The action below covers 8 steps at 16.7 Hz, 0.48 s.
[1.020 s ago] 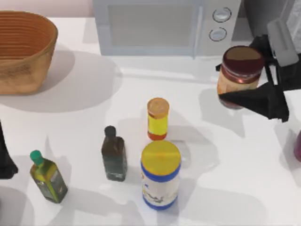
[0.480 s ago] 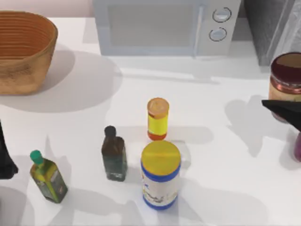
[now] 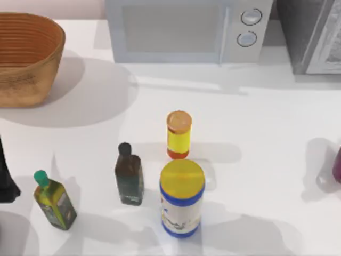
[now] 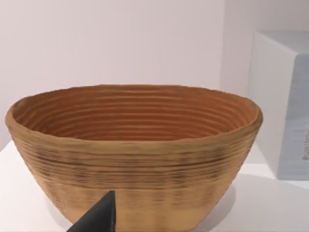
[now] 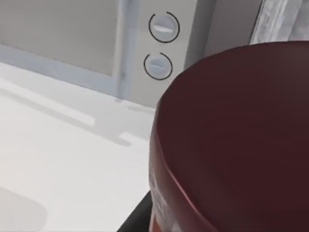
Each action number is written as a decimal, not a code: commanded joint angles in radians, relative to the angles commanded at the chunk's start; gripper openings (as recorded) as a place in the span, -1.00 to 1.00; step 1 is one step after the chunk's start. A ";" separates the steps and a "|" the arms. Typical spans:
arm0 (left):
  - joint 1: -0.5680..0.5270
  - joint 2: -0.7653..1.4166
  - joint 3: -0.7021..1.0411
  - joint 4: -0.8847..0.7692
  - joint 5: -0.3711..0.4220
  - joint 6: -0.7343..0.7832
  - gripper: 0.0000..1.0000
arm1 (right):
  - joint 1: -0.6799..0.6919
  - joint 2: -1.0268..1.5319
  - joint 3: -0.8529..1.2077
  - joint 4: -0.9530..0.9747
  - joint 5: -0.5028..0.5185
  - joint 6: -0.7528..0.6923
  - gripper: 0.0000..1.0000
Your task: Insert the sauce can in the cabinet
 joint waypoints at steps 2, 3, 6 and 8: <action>0.000 0.000 0.000 0.000 0.000 0.000 1.00 | 0.004 -0.155 -0.104 0.045 0.117 0.077 -1.00; 0.000 0.000 0.000 0.000 0.000 0.000 1.00 | 0.008 -0.218 -0.149 0.066 0.167 0.111 -1.00; 0.000 0.000 0.000 0.000 0.000 0.000 1.00 | 0.021 -0.342 -0.248 0.117 0.272 0.185 -1.00; 0.000 0.000 0.000 0.000 0.000 0.000 1.00 | 0.025 -0.371 -0.274 0.131 0.297 0.204 -1.00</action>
